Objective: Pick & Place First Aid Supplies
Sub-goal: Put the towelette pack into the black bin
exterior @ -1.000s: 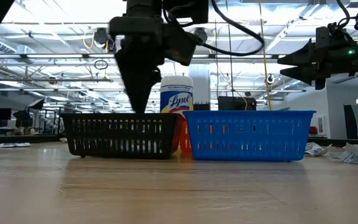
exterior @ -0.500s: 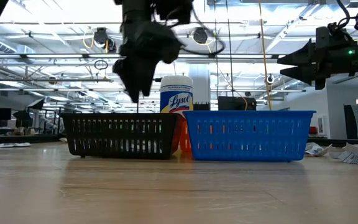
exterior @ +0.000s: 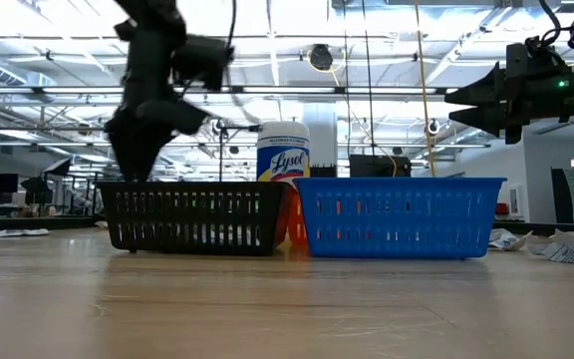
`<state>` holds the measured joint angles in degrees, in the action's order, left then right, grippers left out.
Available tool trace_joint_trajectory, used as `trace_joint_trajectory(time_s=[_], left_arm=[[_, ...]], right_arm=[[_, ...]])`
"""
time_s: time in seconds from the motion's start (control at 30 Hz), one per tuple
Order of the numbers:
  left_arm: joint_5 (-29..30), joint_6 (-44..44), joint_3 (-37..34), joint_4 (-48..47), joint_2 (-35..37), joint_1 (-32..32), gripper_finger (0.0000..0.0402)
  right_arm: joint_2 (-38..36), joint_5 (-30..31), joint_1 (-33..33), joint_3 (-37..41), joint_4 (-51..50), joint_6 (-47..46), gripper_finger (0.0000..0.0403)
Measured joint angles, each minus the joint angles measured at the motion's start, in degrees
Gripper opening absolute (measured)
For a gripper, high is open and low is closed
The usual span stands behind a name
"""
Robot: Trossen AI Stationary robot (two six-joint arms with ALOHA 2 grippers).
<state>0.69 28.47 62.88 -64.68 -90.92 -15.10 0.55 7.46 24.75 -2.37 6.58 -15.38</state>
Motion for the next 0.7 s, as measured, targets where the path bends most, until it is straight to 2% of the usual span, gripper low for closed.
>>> trace_joint_trajectory(time_s=[0.33, 0.7], left_arm=[[-0.1, 2.4, -13.6, -1.6, 3.8, -10.3, 0.0248], [-0.8, 9.3, -20.0, -2.3, 3.9, -15.5, 0.0248]], right_arm=[[0.0, 0.0, 0.0, 0.0, 0.0, 0.0, 0.0242], [0.0, 0.0, 0.0, 0.0, 0.0, 0.0, 0.0242]])
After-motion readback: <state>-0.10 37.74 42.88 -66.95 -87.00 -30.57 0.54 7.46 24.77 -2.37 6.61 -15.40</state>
